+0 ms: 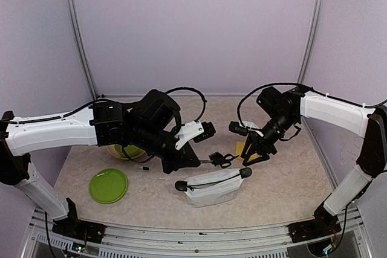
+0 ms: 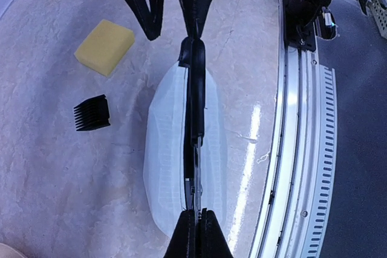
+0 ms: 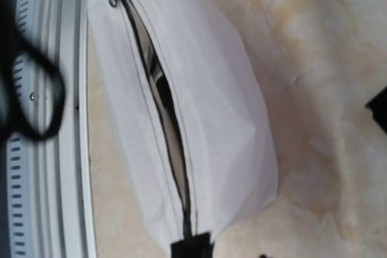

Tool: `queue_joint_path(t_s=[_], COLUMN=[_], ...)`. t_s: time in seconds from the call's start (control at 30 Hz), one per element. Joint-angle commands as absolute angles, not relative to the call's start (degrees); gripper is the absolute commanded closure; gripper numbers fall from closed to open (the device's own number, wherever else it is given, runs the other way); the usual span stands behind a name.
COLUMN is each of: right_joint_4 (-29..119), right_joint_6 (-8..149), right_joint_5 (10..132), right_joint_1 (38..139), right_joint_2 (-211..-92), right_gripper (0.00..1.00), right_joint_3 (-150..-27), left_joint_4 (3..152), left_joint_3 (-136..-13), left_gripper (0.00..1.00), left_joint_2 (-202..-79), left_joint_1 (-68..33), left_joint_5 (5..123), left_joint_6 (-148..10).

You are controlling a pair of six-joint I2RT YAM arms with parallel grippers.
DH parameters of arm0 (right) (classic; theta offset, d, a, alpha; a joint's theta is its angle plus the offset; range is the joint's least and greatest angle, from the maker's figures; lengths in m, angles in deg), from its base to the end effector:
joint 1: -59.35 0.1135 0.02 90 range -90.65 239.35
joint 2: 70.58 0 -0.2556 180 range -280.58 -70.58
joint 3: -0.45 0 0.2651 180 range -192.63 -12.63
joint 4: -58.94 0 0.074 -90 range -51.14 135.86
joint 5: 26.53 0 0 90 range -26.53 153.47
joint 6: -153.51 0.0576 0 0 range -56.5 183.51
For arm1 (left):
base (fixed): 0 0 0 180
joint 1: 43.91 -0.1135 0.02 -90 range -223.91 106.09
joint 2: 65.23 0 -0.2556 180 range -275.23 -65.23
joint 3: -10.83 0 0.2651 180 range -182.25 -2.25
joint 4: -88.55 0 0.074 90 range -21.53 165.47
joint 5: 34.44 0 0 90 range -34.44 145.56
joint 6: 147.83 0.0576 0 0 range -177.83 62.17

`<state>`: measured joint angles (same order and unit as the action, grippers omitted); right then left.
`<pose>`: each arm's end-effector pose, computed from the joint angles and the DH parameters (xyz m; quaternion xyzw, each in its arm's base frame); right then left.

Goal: Sort the hair-cutting tools

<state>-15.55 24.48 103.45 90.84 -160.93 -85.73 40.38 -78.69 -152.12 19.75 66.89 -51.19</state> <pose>0.2443 0.1931 0.2340 -0.5674 0.7441 0.3333 0.1150 0.1506 -0.3297 0.2878 0.5609 0.7317 -0.2600 0.2872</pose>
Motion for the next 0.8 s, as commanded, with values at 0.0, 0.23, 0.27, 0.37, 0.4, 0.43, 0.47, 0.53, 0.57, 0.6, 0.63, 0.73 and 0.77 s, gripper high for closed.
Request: queue_joint_path(t_s=[0.0,0.23,0.27,0.37,0.4,0.43,0.47,0.53,0.57,0.6,0.63,0.73,0.77], right_joint_4=[-19.1,-19.9,-20.0,-19.2,-19.1,-19.1,-19.2,-19.5,-19.6,-19.7,-20.0,-20.3,-20.5], right_joint_6=[25.5,26.2,26.2,27.0,27.1,27.2,27.4,27.1,27.1,27.0,26.9,26.8,26.8], right_joint_5=[105.4,108.1,108.2,108.4,108.6,108.7,108.8,109.5,109.9,110.1,110.4,110.8,111.0], right_joint_1=[89.5,89.3,89.4,89.3,89.4,89.3,89.3,89.3,89.3,89.2,89.2,89.2,89.0], right_joint_2=[-162.0,-163.4,-163.6,-163.6,-163.8,-164.1,-164.6,-165.6,-166.0,-166.3,-166.6,-167.3,-167.4], right_gripper=[0.54,0.54,0.54,0.53,0.54,0.54,0.56,0.62,0.67,0.73,0.78,0.91,0.95], right_joint_3=[-84.7,-81.5,-80.9,-80.3,-80.3,-80.5,-80.7,-80.8,-80.9,-81.0,-81.2,-81.5,-81.7], left_joint_4=[38.7,41.3,41.0,41.5,41.7,41.9,42.0,42.3,42.4,42.5,42.6,42.9,43.2], left_joint_3=[-81.9,-81.2,-81.5,-81.6,-81.6,-81.7,-81.7,-81.6,-81.6,-81.7,-81.7,-81.7,-81.6], left_gripper=[1.0,1.0,1.0,1.0,1.0,1.0,1.0,1.0,1.0,1.0,1.0,1.0,1.0], left_joint_2=[-155.9,-159.8,-160.5,-161.5,-161.7,-161.9,-162.2,-162.6,-162.9,-163.1,-163.3,-163.4,-163.3], left_joint_1=[23.8,25.4,25.4,25.5,25.5,25.4,25.4,25.4,25.4,25.3,25.3,25.3,25.2], left_joint_5=[61.9,59.8,59.1,58.4,58.2,57.9,57.8,57.2,57.0,56.7,56.4,56.3,56.3], left_joint_6=[-51.3,-50.5,-50.2,-49.6,-49.4,-49.3,-49.1,-48.9,-48.7,-48.7,-48.6,-48.4,-48.2])
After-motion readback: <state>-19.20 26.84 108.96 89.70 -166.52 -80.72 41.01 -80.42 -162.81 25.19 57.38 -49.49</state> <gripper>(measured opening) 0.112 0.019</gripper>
